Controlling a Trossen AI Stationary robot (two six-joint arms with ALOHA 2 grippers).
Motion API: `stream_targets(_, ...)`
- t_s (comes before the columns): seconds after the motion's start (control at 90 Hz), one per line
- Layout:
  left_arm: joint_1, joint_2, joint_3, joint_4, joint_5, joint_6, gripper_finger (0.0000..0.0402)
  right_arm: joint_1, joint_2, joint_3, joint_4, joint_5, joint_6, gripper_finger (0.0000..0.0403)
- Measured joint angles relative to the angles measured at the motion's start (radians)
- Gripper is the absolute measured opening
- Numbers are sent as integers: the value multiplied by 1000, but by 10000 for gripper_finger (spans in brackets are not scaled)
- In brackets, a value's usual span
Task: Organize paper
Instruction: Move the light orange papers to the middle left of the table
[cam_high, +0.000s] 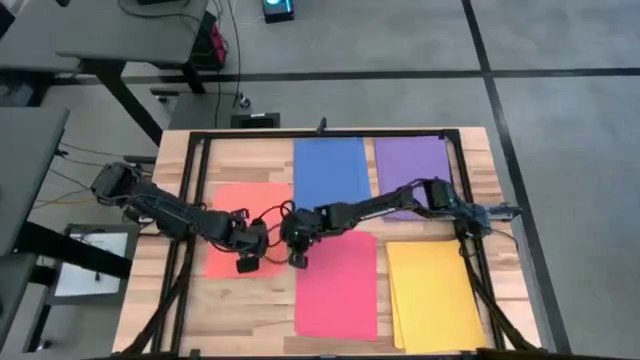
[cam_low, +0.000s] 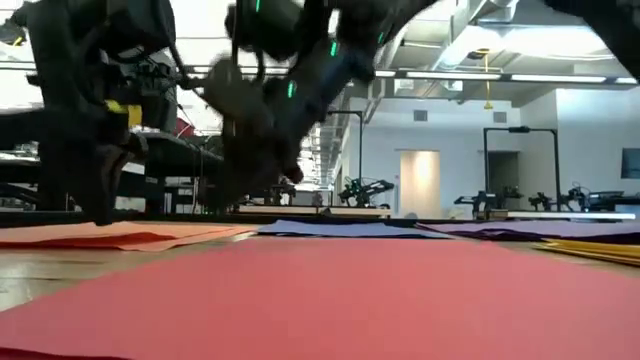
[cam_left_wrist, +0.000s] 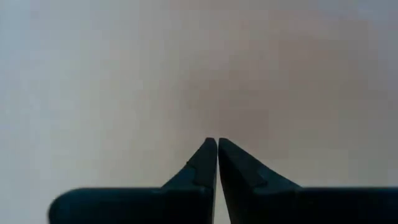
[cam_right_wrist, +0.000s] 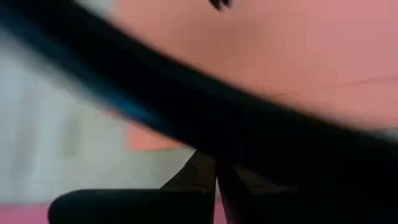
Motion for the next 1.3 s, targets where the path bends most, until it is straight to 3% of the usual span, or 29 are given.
stream_targets(0.478,76,-1,-71,194,-28,206,0,-39,29,1,18,3,-104,0)
stream_targets(0.889,81,0,-21,99,-18,211,0,-32,29,1,10,5,-141,0)
stream_targets(1.189,82,0,-35,218,-22,255,0,-33,30,1,12,6,-141,0)
stream_targets(1.3,88,0,-46,193,-33,239,0,-31,30,1,11,6,-145,0)
